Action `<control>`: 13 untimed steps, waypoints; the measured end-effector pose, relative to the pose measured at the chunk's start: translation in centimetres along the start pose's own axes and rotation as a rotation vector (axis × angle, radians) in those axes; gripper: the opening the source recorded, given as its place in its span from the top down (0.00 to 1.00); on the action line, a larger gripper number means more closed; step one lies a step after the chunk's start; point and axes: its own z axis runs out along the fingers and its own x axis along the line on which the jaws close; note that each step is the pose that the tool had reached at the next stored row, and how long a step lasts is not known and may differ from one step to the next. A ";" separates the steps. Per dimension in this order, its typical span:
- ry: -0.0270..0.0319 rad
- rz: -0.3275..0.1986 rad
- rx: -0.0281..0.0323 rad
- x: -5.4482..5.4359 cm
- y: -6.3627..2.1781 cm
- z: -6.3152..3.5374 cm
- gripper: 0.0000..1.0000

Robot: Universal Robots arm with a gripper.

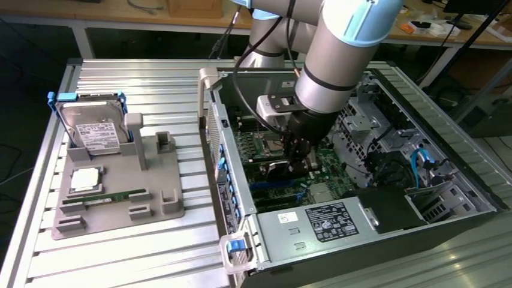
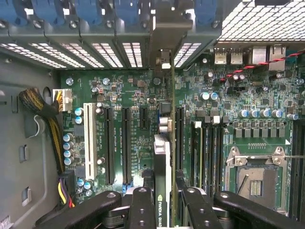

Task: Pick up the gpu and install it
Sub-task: 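Insert the gpu into the slot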

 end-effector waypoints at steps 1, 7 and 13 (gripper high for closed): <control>0.0000 0.000 0.0001 0.0 0.03 0.00 0.73; 0.0000 0.000 0.0005 0.0 0.20 0.00 0.73; 0.0000 0.001 0.0008 0.0 0.29 0.00 0.73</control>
